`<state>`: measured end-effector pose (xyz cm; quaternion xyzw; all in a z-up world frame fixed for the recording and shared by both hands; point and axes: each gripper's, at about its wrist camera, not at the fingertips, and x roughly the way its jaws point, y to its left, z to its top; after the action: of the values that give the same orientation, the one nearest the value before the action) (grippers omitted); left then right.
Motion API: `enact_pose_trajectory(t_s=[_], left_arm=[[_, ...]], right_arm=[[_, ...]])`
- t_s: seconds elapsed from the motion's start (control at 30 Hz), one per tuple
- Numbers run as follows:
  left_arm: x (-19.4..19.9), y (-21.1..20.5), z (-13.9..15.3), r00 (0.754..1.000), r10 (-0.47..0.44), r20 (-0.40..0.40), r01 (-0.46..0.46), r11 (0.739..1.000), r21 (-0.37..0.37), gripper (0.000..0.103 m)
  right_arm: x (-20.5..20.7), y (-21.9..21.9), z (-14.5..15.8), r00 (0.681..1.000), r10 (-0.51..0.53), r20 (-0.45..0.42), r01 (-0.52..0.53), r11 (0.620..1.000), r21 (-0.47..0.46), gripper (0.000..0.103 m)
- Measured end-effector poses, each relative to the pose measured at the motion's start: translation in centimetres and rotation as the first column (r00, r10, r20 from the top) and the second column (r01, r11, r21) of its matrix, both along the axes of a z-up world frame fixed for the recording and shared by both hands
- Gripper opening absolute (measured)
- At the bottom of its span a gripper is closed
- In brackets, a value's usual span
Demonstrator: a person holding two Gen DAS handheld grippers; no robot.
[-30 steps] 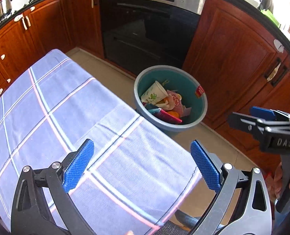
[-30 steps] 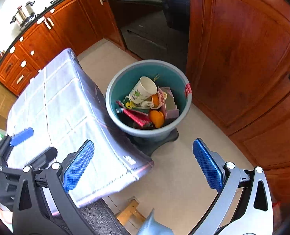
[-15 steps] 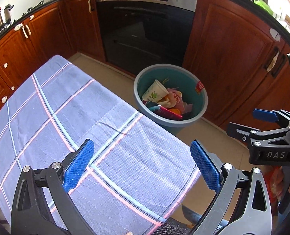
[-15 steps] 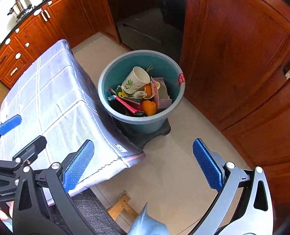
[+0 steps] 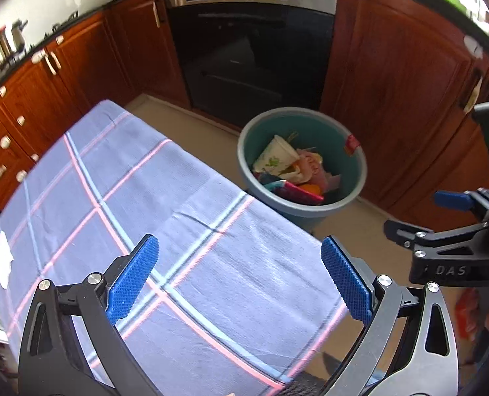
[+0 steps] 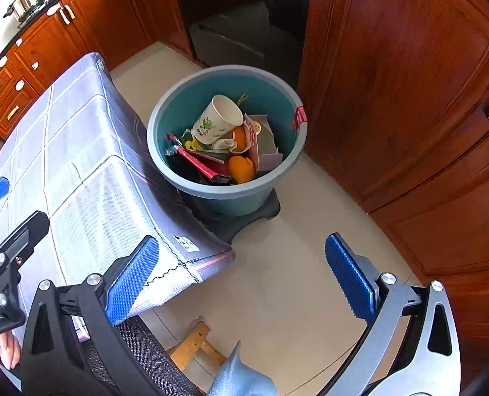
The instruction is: Collect trash
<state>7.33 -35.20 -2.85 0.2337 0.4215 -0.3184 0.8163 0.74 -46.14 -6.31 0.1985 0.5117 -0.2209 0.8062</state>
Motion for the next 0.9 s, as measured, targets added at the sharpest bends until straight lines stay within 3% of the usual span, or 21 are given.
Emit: enact_pose_trajectory(t_s=[0.37, 0.9], left_arm=[[0.4, -0.7, -1.6, 0.996, -0.034, -0.084, 0.033, 0.999, -0.008, 0.099], [0.7, -1.3, -1.9, 0.995, -0.027, -0.096, 0.027, 1.0, -0.002, 0.099]], right_arm=[[0.5, -0.3, -1.2, 1.0, 0.004, -0.021, -0.004, 1.0, 0.016, 0.097], [0.9, -0.8, -1.4, 0.999, 0.005, -0.032, -0.004, 1.0, 0.026, 0.097]])
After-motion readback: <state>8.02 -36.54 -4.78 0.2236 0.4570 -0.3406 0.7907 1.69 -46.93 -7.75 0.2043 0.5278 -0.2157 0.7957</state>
